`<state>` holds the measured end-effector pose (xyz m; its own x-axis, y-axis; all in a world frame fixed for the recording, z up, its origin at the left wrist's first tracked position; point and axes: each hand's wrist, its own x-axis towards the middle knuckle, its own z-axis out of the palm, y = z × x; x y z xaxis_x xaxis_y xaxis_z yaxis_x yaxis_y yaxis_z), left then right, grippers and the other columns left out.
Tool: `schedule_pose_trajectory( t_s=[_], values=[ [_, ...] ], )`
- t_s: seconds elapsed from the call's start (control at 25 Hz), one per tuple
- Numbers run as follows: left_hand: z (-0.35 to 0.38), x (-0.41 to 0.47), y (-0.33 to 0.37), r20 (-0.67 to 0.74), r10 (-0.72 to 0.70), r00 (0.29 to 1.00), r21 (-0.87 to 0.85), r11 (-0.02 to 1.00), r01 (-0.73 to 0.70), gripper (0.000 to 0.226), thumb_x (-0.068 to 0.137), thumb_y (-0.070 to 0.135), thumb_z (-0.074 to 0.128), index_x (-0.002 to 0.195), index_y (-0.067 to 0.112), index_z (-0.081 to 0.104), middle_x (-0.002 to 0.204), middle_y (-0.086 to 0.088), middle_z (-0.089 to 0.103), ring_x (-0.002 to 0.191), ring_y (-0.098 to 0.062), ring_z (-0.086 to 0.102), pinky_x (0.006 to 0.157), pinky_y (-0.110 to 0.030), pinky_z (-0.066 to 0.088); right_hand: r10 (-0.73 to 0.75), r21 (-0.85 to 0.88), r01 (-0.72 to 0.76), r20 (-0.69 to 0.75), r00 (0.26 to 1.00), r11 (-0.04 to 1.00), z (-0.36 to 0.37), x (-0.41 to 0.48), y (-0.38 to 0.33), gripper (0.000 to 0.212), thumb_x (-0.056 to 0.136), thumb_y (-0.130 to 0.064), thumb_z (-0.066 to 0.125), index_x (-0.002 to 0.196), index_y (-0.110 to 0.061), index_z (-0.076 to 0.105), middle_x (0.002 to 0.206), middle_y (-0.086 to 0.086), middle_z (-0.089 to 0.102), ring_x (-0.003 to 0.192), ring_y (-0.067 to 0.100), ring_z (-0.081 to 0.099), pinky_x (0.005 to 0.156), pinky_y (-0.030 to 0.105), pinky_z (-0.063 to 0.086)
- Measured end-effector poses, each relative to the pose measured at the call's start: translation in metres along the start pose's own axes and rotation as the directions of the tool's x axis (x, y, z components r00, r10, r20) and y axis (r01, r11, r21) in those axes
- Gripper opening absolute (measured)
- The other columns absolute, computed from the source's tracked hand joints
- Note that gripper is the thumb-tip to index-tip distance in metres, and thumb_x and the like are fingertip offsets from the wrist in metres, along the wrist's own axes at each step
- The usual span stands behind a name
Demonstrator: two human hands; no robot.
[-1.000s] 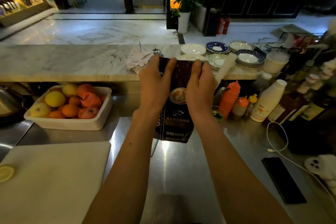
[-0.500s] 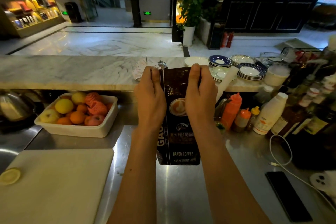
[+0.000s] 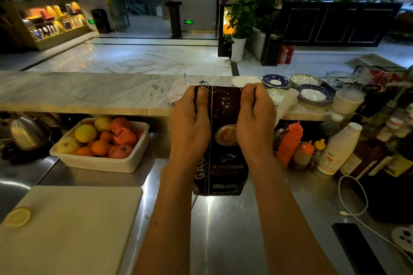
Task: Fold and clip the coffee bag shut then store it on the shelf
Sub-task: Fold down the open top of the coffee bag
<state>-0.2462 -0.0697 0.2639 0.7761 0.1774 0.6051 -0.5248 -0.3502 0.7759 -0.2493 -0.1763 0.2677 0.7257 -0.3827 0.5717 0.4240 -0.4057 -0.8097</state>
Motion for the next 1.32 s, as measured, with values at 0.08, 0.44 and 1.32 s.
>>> schedule_pose_trajectory(
  t_s=[0.08, 0.44, 1.32],
  values=[
    [-0.001, -0.001, -0.004, -0.032, -0.025, 0.999, -0.015, 1.000, 0.024, 0.033, 0.105, 0.021, 0.038, 0.078, 0.008, 0.051, 0.063, 0.007, 0.047, 0.057, -0.003, 0.042, 0.052, -0.012, 0.035, -0.003, 0.060, 0.000, 0.041, 0.999, 0.998, -0.001, -0.001, -0.002, 0.032, 0.105, -0.023, 0.035, 0.074, -0.022, 0.042, 0.061, -0.010, 0.041, 0.052, -0.001, 0.041, 0.049, 0.014, 0.034],
    [-0.002, 0.003, -0.005, -0.101, -0.060, 0.993, -0.105, 0.993, 0.050, 0.032, 0.102, 0.025, 0.046, 0.083, 0.005, 0.062, 0.071, -0.008, 0.063, 0.062, -0.016, 0.059, 0.055, -0.026, 0.046, -0.036, 0.030, 0.032, 0.146, 0.989, 0.999, -0.005, 0.000, -0.002, 0.017, 0.100, -0.026, 0.049, 0.094, -0.011, 0.051, 0.070, -0.010, 0.055, 0.062, -0.008, 0.055, 0.053, 0.007, 0.041],
    [-0.020, 0.000, 0.004, 0.224, -0.054, 0.973, -0.277, 0.954, 0.116, 0.022, 0.101, 0.023, 0.050, 0.097, 0.011, 0.068, 0.082, -0.022, 0.071, 0.077, -0.041, 0.070, 0.064, -0.050, 0.059, 0.051, 0.118, -0.053, 0.022, 0.998, 0.992, -0.011, 0.001, -0.004, 0.025, 0.104, -0.024, 0.037, 0.095, -0.007, 0.054, 0.081, 0.003, 0.061, 0.073, 0.010, 0.057, 0.068, 0.037, 0.051]
  ],
)
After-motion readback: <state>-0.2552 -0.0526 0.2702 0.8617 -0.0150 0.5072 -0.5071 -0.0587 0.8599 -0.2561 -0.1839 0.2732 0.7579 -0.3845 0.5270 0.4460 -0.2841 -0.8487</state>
